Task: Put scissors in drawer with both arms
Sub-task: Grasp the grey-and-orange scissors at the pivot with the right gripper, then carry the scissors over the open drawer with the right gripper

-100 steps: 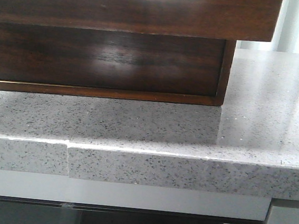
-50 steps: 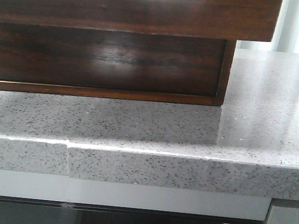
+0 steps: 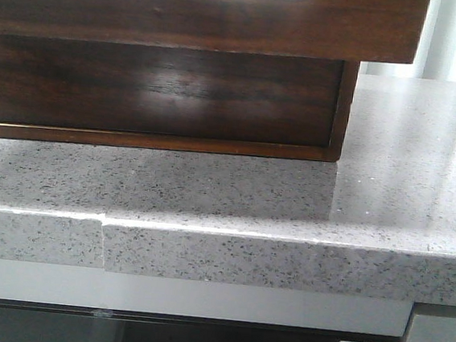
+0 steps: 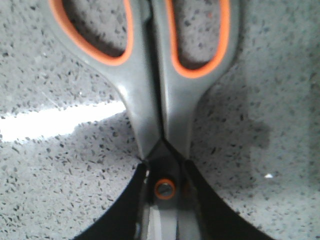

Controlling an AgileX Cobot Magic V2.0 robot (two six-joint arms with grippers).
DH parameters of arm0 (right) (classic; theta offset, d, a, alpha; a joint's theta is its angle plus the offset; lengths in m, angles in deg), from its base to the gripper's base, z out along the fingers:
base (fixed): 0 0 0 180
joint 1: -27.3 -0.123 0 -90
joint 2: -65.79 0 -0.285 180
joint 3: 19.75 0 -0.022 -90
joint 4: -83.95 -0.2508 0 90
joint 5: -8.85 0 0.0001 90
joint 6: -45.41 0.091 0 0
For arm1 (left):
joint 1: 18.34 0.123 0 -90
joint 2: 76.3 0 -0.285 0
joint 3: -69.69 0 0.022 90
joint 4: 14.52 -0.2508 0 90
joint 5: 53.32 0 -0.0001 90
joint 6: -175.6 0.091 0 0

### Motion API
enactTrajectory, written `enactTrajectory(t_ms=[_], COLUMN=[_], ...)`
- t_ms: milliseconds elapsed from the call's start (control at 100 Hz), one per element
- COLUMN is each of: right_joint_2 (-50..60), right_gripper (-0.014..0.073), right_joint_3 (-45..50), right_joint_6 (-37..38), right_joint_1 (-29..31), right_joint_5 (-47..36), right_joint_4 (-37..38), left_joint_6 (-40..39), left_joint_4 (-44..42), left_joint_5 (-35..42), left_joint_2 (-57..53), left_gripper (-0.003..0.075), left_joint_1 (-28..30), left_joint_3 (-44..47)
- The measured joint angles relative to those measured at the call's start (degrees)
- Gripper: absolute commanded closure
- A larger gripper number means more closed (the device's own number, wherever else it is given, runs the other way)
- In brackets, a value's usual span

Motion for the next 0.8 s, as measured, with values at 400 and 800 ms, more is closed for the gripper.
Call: enactTrajectory(t_ms=[400, 800], right_joint_2=[4.7, 22.9], right_gripper=[0.0585, 0.0585], right_joint_3=[-5.7, -15.7], right_joint_6=[-2.2, -12.2], right_joint_1=[0.0, -9.1], right_joint_5=[1.4, 1.4], right_joint_4=[-1.4, -8.7], left_joint_6=[0.1, 0.1], left_joint_4=[-0.1, -0.1], left_joint_5=[0.1, 0.1], left_joint_2=[0.0, 0.0], left_gripper=[0.0364, 0.0365], left_joint_1=[0.0, 0.0], left_joint_3=[0.0, 0.0])
